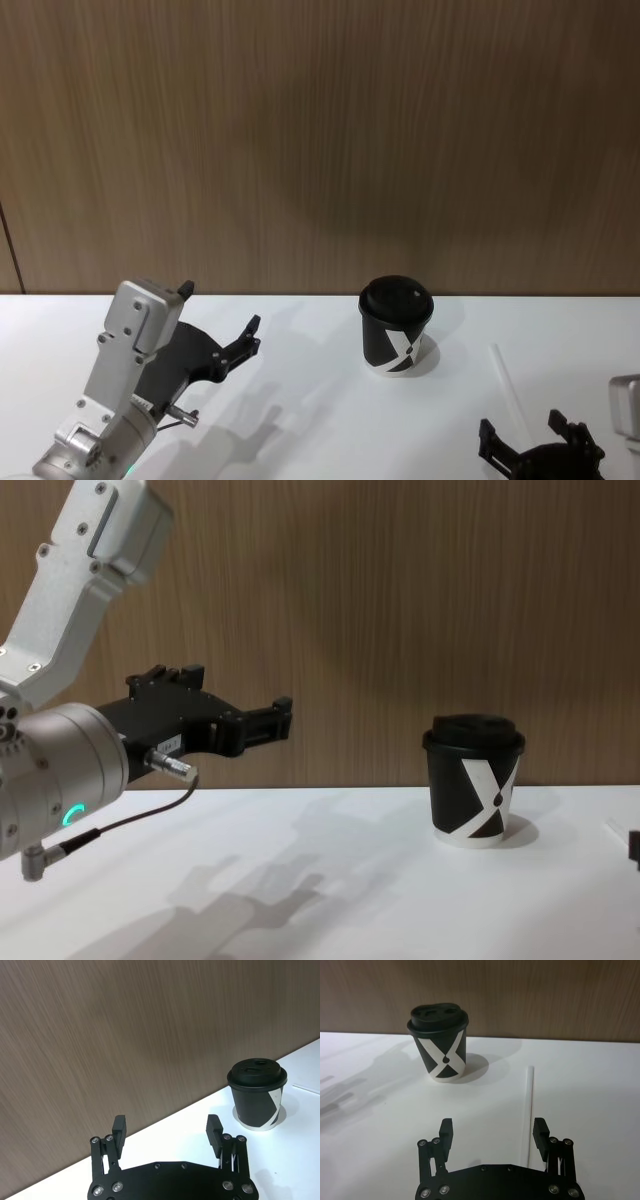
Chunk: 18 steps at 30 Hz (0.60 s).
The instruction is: Pick up the straw with one hand, pass it to the other hand, and insert it into the cup.
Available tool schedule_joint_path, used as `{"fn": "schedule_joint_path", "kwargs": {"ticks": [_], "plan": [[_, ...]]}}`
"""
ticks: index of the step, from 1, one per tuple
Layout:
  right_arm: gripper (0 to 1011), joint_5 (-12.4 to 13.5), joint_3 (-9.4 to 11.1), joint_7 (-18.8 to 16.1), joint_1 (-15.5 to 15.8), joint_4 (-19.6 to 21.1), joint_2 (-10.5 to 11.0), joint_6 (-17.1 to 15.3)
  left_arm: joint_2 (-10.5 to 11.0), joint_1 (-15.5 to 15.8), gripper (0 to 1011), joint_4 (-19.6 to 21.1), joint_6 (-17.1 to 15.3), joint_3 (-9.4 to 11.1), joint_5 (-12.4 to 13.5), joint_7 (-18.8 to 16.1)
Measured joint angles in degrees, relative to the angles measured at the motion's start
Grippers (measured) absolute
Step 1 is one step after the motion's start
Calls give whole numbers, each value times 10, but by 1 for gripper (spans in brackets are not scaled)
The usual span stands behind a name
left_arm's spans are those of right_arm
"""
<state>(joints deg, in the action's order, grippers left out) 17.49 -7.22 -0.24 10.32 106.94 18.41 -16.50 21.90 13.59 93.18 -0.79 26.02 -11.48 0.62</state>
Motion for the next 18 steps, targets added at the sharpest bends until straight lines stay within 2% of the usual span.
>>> {"fn": "schedule_joint_path", "kwargs": {"ticks": [10,18], "plan": [[1001,1,1,-4,4,7,2,-33,0,0,1003,0,0,0,0,0],[1001,7,4,-6,4,9,-5,-56,0,0,1003,0,0,0,0,0]]}}
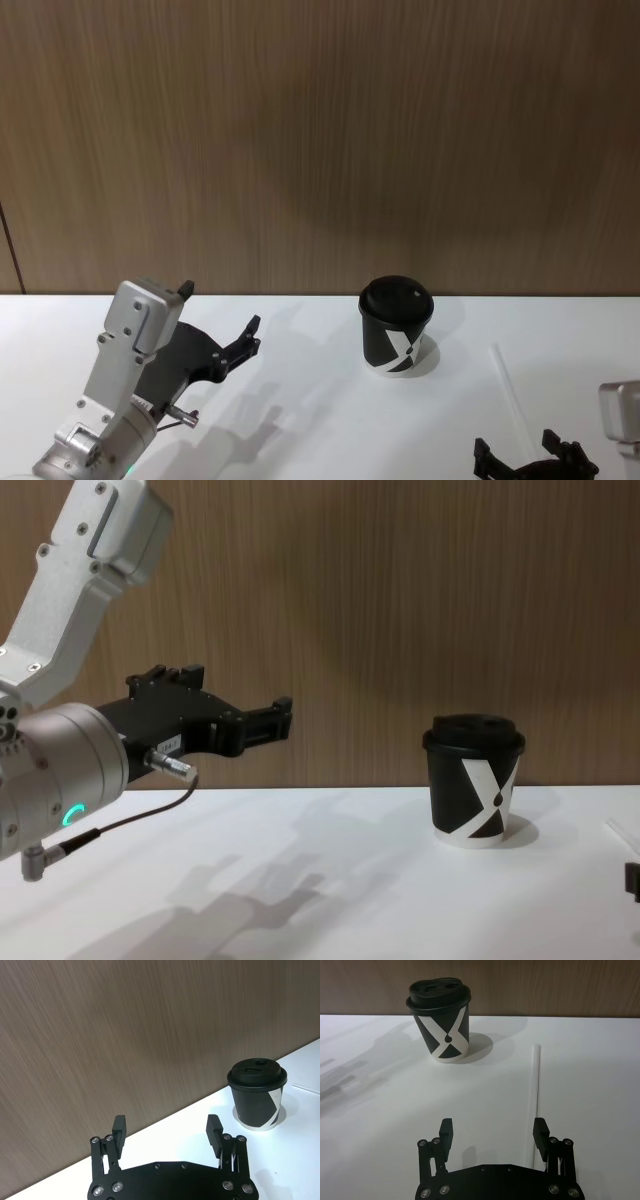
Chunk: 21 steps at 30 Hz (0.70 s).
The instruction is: Pick up the straw with one hand, pass it to the other hand, and insert it into the cup.
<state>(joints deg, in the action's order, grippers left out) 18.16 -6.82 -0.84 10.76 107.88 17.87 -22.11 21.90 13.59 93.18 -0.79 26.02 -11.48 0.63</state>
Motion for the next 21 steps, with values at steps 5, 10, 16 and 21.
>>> {"fn": "schedule_joint_path", "kwargs": {"ticks": [5,10,16,21], "plan": [[1001,4,4,1,0,0,-7,-11,0,0,1003,0,0,0,0,0],[1001,8,8,2,-2,-1,-14,-19,0,0,1003,0,0,0,0,0],[1001,10,14,2,-4,-6,-19,-23,0,0,1003,0,0,0,0,0],[1001,12,17,0,-6,-11,-21,-27,0,0,1003,0,0,0,0,0]]}}
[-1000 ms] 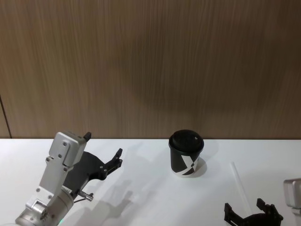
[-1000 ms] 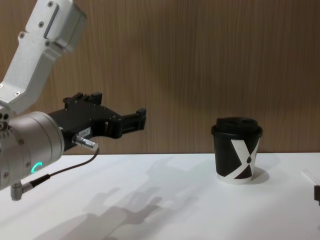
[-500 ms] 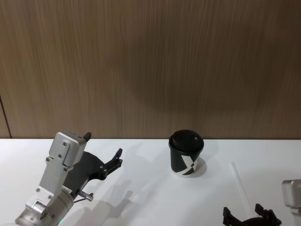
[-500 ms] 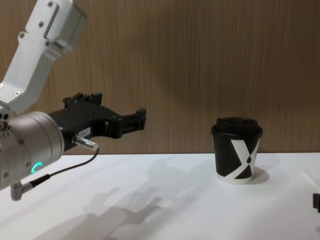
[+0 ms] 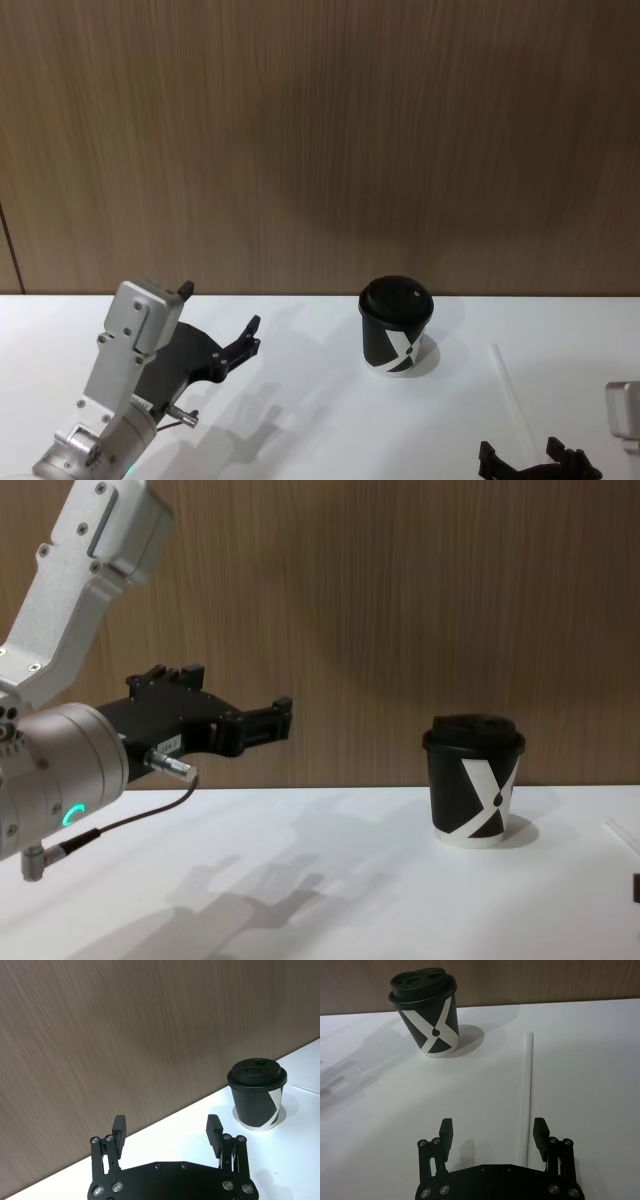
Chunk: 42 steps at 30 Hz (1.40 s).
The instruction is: Pick up the straw with one hand, pass it to the other hand, and insert it into the cup.
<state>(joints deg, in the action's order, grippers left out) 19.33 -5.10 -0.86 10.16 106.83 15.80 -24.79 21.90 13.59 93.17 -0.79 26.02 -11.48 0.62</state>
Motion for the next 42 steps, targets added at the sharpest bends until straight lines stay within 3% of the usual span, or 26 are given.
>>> {"fn": "schedule_joint_path", "kwargs": {"ticks": [42], "plan": [[1001,-8,21,-23,-17,-19,1,-36,0,0,1003,0,0,0,0,0]]}}
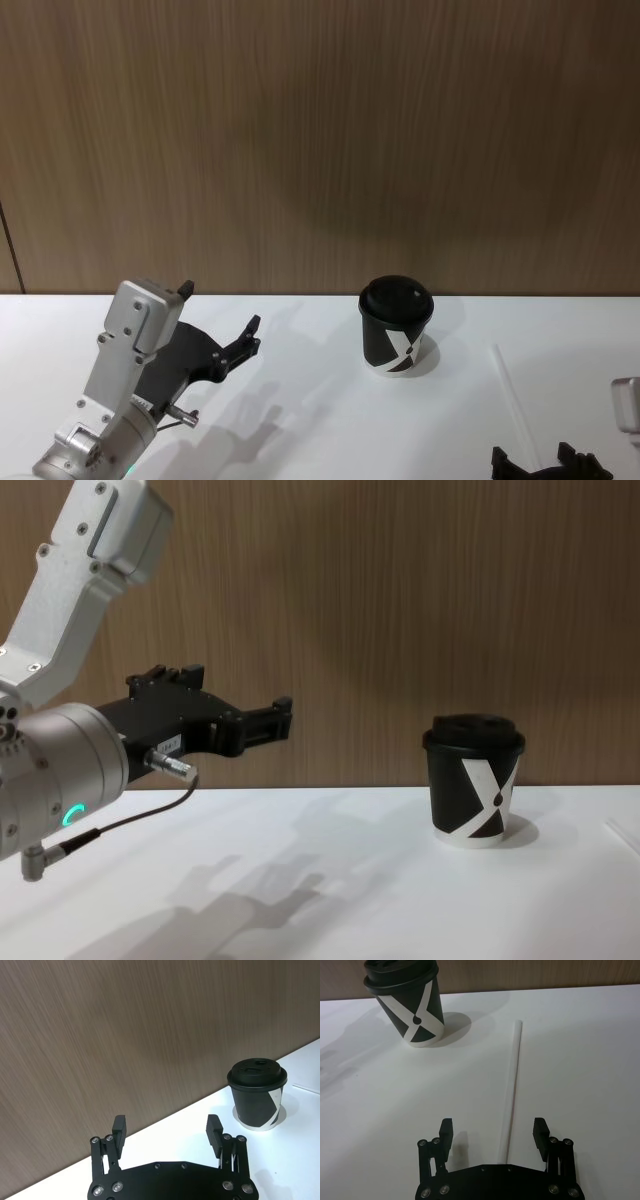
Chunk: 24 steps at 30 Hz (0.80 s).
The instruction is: Pick up the straw with one hand, pass it to the other hand, and insert it into the cup.
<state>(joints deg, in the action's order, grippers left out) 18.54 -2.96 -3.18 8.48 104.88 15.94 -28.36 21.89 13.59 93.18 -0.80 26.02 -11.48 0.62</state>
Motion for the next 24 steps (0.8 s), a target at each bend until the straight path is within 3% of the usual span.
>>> {"fn": "schedule_joint_path", "kwargs": {"ticks": [24], "plan": [[1001,-11,2,-18,-15,-18,4,-11,0,0,1003,0,0,0,0,0]]}}
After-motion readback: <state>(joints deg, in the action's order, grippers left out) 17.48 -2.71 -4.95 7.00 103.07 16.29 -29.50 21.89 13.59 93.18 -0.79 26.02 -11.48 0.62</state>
